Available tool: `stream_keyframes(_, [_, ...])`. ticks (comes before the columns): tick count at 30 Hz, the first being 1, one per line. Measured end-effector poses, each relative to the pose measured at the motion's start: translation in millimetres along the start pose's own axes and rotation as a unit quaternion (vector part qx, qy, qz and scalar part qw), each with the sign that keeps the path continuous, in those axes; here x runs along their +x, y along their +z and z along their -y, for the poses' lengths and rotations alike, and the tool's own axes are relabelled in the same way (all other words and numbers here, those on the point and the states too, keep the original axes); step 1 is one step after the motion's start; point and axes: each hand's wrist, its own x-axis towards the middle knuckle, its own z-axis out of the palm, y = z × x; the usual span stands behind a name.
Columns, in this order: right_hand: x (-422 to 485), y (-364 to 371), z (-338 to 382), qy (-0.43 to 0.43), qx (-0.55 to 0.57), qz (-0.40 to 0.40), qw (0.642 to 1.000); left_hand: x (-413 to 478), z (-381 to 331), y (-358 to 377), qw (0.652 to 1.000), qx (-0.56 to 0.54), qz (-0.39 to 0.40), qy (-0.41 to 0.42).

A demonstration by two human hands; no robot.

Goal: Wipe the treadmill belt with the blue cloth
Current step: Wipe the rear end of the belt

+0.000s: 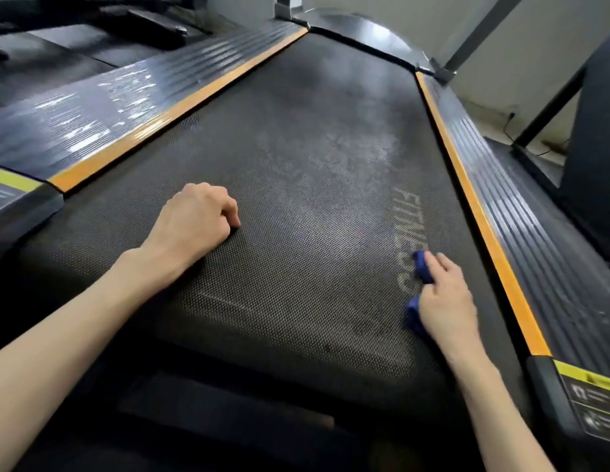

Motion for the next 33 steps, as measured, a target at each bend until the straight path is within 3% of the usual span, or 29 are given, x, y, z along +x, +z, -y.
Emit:
stream_keyframes(1, [1.9, -1.7, -5.8, 0.033, -0.015, -0.008, 0.999, -0.6, 0.2, 1.3, 1.000, 0.003, -0.005, -0.002])
stream_keyframes(3, [-1.5, 14.4, 14.1, 0.007, -0.045, -0.026, 0.999, -0.5, -1.6, 2.6, 1.000, 0.018, -0.009, -0.008])
stream_keyframes(5, [-11.0, 43.0, 59.4, -0.093, -0.037, -0.031, 0.994, -0.3, -5.5, 3.0, 0.999, 0.035, -0.006, -0.006])
stream_keyframes(9, [-32.6, 86.6, 151.7, -0.243, 0.000, 0.045, 0.969, -0.1, -8.3, -0.1, 0.999, 0.037, -0.003, -0.014])
stream_keyframes(12, [-34.4, 84.6, 167.3, -0.260, -0.033, 0.090, 0.961, -1.7, -7.0, -0.6, 0.999, 0.022, -0.011, -0.021])
stream_keyframes(15, [-37.9, 63.7, 119.8, -0.253, -0.035, 0.055, 0.965, -3.1, -6.8, -2.0, 1.000, -0.007, -0.004, -0.012])
stream_keyframes(17, [-29.6, 45.5, 71.2, -0.200, -0.030, 0.023, 0.979, -3.2, -5.6, -3.9, 1.000, -0.018, -0.004, -0.015])
stream_keyframes(20, [-7.6, 7.3, 7.0, -0.066, -0.036, 0.050, 0.996, -2.3, -7.4, -3.3, 0.999, -0.016, -0.007, -0.026])
stream_keyframes(22, [-4.6, -1.0, -1.5, -0.012, -0.022, 0.008, 1.000, -5.0, -6.8, -1.2, 1.000, 0.002, -0.008, -0.022])
stream_keyframes(24, [-14.9, 16.4, 26.6, -0.048, -0.042, -0.053, 0.997, -8.5, -3.3, 0.7, 1.000, 0.004, -0.022, -0.021])
stream_keyframes(26, [-30.6, 51.3, 73.6, -0.131, -0.033, -0.062, 0.989, -9.1, -2.8, -1.1, 0.999, -0.004, -0.026, -0.032])
stream_keyframes(30, [-49.6, 92.8, 165.6, -0.221, 0.021, 0.022, 0.975, -2.2, -12.2, -8.6, 0.999, 0.017, -0.013, -0.039])
stream_keyframes(33, [-42.3, 88.0, 178.6, -0.258, -0.004, 0.088, 0.962, 2.4, -18.1, -10.2, 0.998, 0.042, -0.017, -0.040])
